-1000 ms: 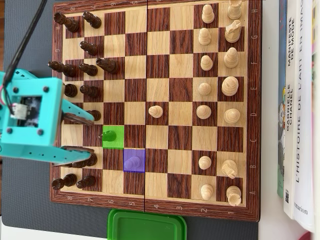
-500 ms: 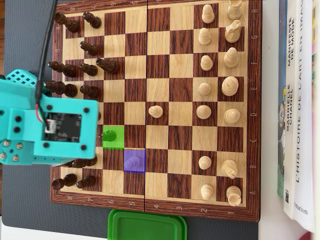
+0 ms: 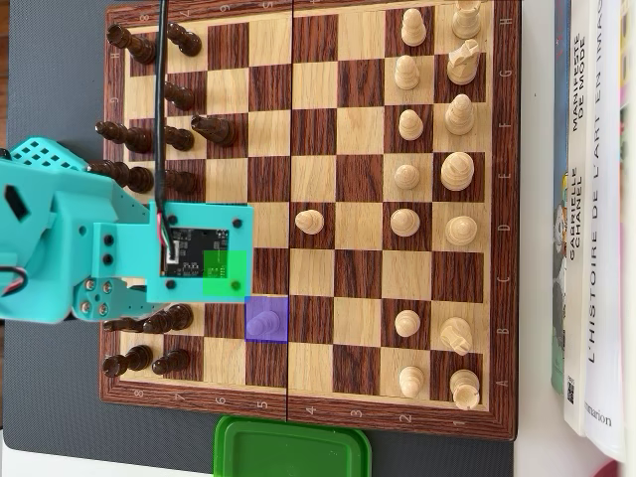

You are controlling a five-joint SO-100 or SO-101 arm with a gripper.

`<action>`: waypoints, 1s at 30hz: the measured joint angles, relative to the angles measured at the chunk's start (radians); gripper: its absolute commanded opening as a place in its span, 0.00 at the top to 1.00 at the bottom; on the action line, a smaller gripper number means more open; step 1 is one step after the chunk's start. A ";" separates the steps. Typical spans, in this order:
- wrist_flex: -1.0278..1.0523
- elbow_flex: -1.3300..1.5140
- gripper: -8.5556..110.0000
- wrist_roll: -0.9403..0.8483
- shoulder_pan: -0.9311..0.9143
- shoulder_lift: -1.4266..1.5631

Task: Play chess

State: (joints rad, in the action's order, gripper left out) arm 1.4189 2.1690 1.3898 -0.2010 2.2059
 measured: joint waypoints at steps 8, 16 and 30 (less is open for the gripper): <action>-0.072 0.000 0.78 0.000 0.021 -0.100; -0.095 0.000 0.78 0.000 0.023 -0.172; -0.146 0.000 0.78 0.000 0.017 -0.222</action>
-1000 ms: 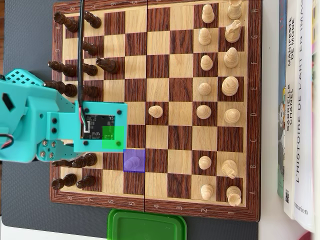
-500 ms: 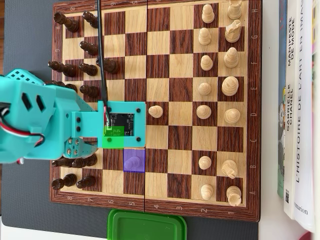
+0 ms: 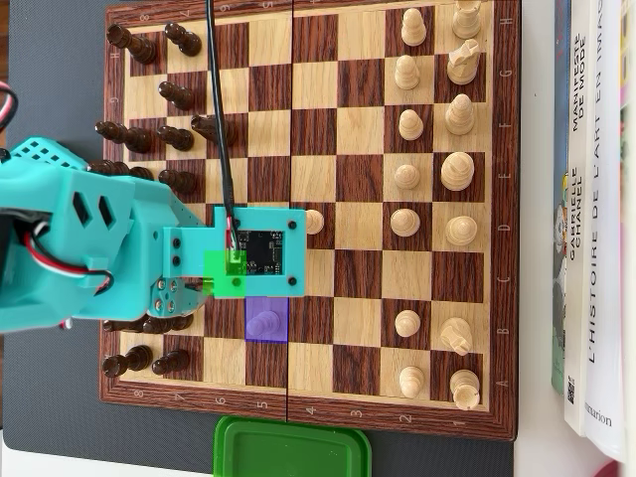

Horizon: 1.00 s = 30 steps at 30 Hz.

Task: Play chess

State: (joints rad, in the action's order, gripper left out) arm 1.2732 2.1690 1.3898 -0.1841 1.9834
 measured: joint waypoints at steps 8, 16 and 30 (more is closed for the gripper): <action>0.000 0.000 0.78 -0.021 -0.034 -0.038; -0.046 0.000 0.78 -0.037 -0.055 -0.041; -0.058 0.017 0.78 -0.048 -0.055 -0.041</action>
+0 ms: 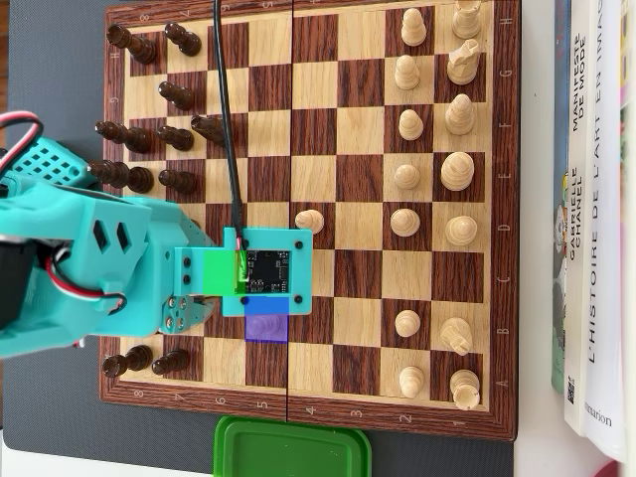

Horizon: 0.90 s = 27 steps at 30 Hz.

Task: Play chess

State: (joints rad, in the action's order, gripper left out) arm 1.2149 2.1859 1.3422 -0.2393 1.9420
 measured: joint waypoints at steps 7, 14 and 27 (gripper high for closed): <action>0.000 0.000 0.79 0.000 0.000 -0.012; -0.002 0.002 0.83 -0.003 0.000 -0.040; -0.006 0.002 0.91 -0.032 -0.006 -0.040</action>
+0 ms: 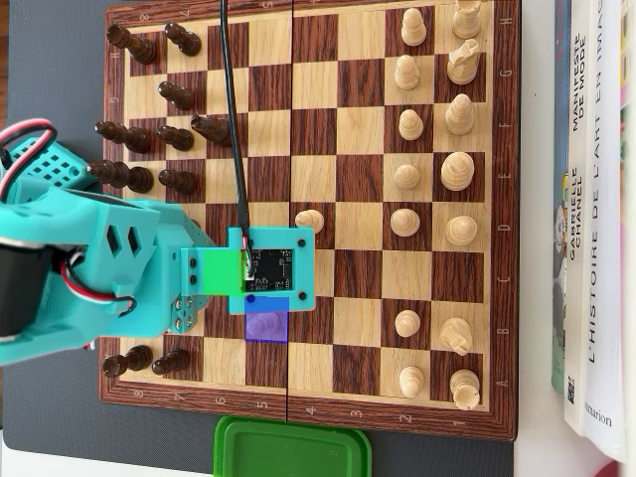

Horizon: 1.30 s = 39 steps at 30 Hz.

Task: Play chess

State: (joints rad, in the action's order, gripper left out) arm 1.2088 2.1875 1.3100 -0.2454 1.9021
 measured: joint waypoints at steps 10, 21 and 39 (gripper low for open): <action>0.063 0.000 0.90 0.000 0.000 0.101; 0.158 -0.080 0.90 0.000 -0.058 0.328; 0.195 -0.508 0.90 -0.232 -0.382 -0.106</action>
State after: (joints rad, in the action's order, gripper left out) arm 1.4036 1.6797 1.0784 -0.6274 1.7963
